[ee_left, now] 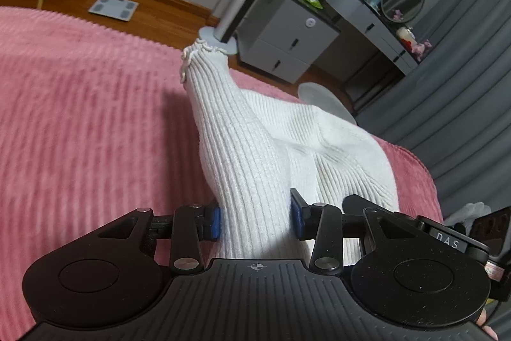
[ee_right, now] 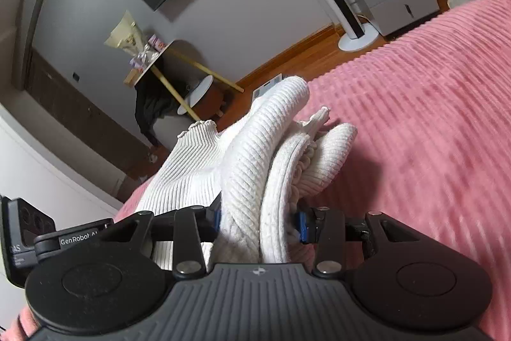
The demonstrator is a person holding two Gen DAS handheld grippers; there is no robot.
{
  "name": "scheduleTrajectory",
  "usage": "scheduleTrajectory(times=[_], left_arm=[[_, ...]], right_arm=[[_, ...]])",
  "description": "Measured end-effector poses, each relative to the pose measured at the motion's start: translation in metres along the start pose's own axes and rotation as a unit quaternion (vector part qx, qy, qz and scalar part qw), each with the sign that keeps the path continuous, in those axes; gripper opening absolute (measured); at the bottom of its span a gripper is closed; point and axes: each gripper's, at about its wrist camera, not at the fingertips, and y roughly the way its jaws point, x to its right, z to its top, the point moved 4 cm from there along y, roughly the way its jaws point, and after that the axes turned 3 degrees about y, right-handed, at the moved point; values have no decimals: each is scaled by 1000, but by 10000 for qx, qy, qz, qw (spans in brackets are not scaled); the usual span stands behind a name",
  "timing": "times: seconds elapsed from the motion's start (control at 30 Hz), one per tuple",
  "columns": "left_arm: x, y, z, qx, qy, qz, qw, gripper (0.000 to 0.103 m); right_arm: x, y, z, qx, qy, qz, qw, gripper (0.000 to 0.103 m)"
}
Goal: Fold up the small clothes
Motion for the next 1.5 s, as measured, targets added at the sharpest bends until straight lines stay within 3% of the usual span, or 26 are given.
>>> scheduleTrajectory(times=[0.17,0.3,0.4,0.47,0.53,0.6,0.77,0.9,1.07,1.13,1.17,1.33,1.43,1.5], left_arm=[[-8,-17,-15,41,-25,182,9998,44],[-14,-20,-33,62,182,446,9988,45],[-23,-14,-45,29,269,827,9962,53],[-29,-10,-55,-134,281,1190,9924,54],[-32,-15,-64,-148,354,1414,9892,64],[-30,-29,-77,35,375,1287,9910,75],[-27,-54,-124,215,97,1287,9914,77],[-34,-52,-149,14,-90,1394,9902,77],[-36,-54,-154,-47,-270,1472,9887,78],[-31,-56,-152,-43,-104,1548,9879,78],[-28,-57,-151,-48,-15,1591,9873,78],[-25,-66,-147,41,-83,1677,9858,78],[-24,-69,-142,95,-131,1627,9865,78],[-23,-68,-140,79,-54,1683,9857,78]], right_arm=[[-28,-4,-22,-69,-313,-132,9994,40],[-28,-2,-41,-163,-474,-216,9985,40],[-25,6,-55,-193,-517,-371,9978,42],[-19,11,-65,-303,-479,-609,9965,50],[-10,3,-71,-236,-348,-962,9945,62],[0,-18,-77,-31,94,-634,9979,69],[14,-64,-112,94,650,-410,9970,70],[20,-71,-133,-214,1105,-130,9936,52],[20,-52,-143,-418,1326,-165,9901,48],[16,-47,-145,-369,1352,-206,9899,21],[15,-46,-145,-329,1364,-217,9899,18],[-10,-50,-142,-120,776,-502,9956,15],[-15,-57,-139,18,1088,227,9938,15],[-2,-52,-143,-75,1492,399,9880,15]])
